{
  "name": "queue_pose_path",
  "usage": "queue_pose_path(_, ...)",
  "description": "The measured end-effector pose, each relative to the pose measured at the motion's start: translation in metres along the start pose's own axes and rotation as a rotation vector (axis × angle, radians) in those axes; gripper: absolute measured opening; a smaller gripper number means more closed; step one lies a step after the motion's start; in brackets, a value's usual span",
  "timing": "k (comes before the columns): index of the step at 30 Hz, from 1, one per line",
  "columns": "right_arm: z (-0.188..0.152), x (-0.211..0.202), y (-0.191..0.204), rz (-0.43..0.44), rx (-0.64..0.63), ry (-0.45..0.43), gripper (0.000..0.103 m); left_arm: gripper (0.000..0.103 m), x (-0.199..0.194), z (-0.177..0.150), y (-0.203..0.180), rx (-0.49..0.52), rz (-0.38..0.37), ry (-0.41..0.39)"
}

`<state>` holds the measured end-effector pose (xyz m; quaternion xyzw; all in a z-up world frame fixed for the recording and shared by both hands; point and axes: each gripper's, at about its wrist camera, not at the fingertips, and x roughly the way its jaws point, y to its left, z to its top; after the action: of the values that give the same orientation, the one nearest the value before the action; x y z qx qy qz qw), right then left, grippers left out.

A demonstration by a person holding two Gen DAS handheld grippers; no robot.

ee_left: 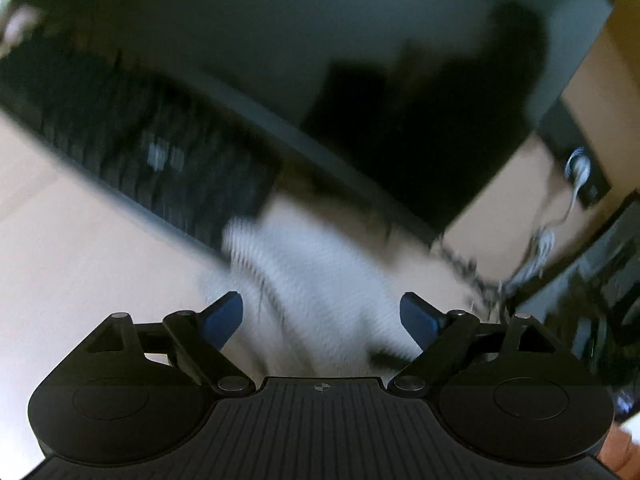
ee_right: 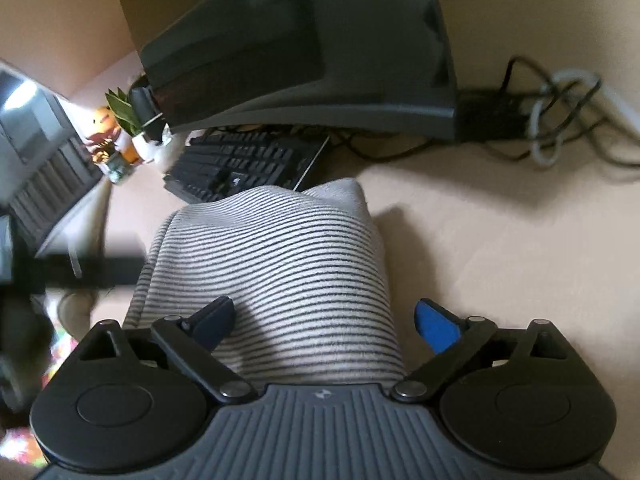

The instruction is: Fold clothes

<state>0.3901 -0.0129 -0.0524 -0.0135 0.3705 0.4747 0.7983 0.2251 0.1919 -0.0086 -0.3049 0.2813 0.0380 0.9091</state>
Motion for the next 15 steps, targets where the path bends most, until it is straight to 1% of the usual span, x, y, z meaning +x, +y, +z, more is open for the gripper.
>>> queue_pose_path(2, -0.006, -0.014, 0.012, -0.040, -0.065, -0.039, 0.097, 0.088, 0.001, 0.016, -0.005, 0.037, -0.024, -0.042)
queue_pose_path(3, -0.008, -0.022, 0.019, -0.060, -0.110, -0.069, 0.097, 0.086, 0.008, 0.020, -0.006, 0.052, -0.041, -0.040)
queue_pose_path(4, -0.012, -0.030, 0.026, -0.075, -0.164, -0.100, 0.094, 0.082, 0.019, 0.023, -0.006, 0.055, -0.057, -0.025)
queue_pose_path(5, -0.015, -0.036, 0.036, -0.084, -0.221, -0.126, 0.080, 0.079, 0.029, 0.025, -0.006, 0.056, -0.069, -0.009)
queue_pose_path(6, -0.018, -0.040, 0.046, -0.080, -0.270, -0.134, 0.070, 0.074, 0.038, 0.025, -0.003, 0.053, -0.064, 0.012)
queue_pose_path(7, -0.021, -0.042, 0.055, -0.072, -0.314, -0.135, 0.057, 0.072, 0.045, 0.021, 0.001, 0.054, -0.046, 0.037)
queue_pose_path(8, -0.026, -0.041, 0.064, -0.044, -0.343, -0.116, 0.054, 0.071, 0.052, 0.016, 0.005, 0.056, -0.028, 0.062)
queue_pose_path(9, -0.032, -0.039, 0.072, -0.008, -0.365, -0.089, 0.054, 0.066, 0.059, 0.012, 0.009, 0.055, -0.008, 0.086)
queue_pose_path(10, -0.040, -0.035, 0.079, 0.009, -0.388, -0.053, 0.054, 0.063, 0.063, 0.006, 0.015, 0.048, 0.012, 0.100)
queue_pose_path(11, -0.052, -0.028, 0.085, 0.000, -0.423, -0.022, 0.056, 0.063, 0.062, 0.003, 0.021, 0.041, 0.005, 0.098)
queue_pose_path(12, -0.058, -0.025, 0.089, -0.016, -0.449, -0.019, 0.057, 0.062, 0.061, 0.003, 0.024, 0.034, -0.008, 0.094)
queue_pose_path(15, -0.070, -0.021, 0.097, -0.061, -0.509, -0.041, 0.059, 0.061, 0.062, 0.006, 0.025, 0.035, 0.000, 0.098)
